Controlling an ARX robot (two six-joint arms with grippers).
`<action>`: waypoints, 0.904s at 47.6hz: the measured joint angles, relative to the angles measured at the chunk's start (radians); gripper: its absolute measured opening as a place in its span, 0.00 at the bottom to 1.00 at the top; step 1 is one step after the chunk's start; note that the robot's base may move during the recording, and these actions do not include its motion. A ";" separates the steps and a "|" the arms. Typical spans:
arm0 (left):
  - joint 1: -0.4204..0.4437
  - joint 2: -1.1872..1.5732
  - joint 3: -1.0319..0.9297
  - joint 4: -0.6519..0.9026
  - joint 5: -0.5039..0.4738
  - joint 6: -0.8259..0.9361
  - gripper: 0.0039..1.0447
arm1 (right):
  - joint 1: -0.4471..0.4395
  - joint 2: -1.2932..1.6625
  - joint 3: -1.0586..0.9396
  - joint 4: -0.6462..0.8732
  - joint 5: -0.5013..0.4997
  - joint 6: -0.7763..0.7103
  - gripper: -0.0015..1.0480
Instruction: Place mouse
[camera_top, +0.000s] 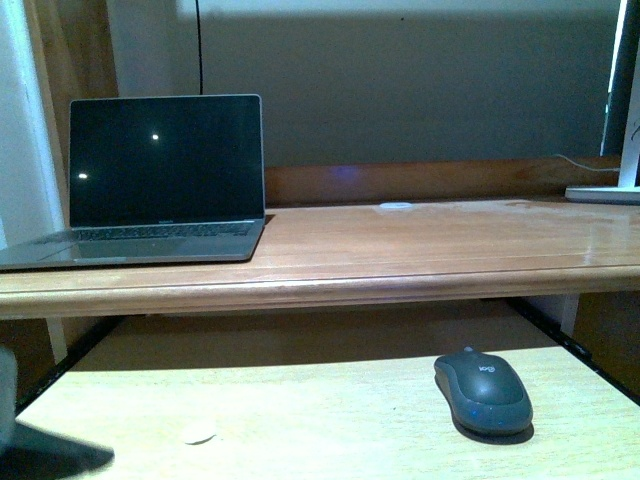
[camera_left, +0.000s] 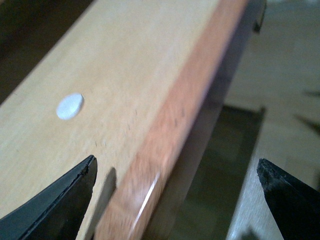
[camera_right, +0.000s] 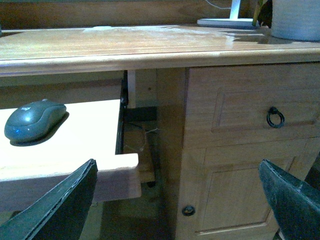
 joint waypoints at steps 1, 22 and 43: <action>-0.002 -0.025 -0.001 0.035 -0.029 -0.054 0.93 | 0.000 0.000 0.000 0.000 0.000 0.000 0.93; -0.153 -0.724 -0.097 -0.332 -0.708 -0.954 0.93 | 0.000 0.000 0.000 0.000 0.000 0.000 0.93; -0.110 -1.125 -0.311 -0.355 -0.912 -0.652 0.19 | 0.000 0.000 0.000 0.000 0.000 0.000 0.93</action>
